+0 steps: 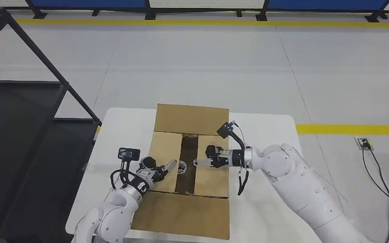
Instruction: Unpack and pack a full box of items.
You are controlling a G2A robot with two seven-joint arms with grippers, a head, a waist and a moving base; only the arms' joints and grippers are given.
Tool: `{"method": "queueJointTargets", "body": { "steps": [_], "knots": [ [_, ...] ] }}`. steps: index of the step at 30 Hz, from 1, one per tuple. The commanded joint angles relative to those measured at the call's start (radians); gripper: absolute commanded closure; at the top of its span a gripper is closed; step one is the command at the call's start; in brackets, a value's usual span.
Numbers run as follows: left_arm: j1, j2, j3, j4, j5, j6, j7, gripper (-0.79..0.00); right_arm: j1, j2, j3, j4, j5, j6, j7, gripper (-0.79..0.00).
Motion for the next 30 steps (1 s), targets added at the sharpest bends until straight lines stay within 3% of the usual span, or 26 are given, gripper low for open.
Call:
{"method": "queueJointTargets", "body": {
  "steps": [1,9,15,18,20,30],
  "knots": [
    [0.005,0.000,-0.005,-0.011,-0.009,0.000,0.008,-0.785,-0.003,0.002,0.010,-0.009,0.000,-0.010,-0.006,-0.785],
    [0.073,0.009,-0.105,-0.144,-0.101,-0.049,0.056,-0.785,-0.018,0.019,0.091,-0.043,0.075,-0.083,-0.034,-0.785],
    [0.176,0.024,-0.290,-0.222,-0.217,-0.167,0.060,-0.785,-0.010,0.025,0.133,-0.029,0.069,-0.074,-0.075,-0.785],
    [0.246,0.032,-0.411,-0.233,-0.271,-0.264,0.063,-0.785,-0.010,0.025,0.133,-0.029,0.069,-0.074,-0.075,-0.785],
    [0.297,0.040,-0.493,-0.243,-0.209,-0.364,0.061,-0.785,-0.010,0.025,0.133,-0.029,0.069,-0.074,-0.075,-0.785],
    [0.307,0.042,-0.508,-0.244,-0.179,-0.383,0.059,-0.785,-0.010,0.025,0.133,-0.029,0.069,-0.074,-0.075,-0.785]
  ]
}}
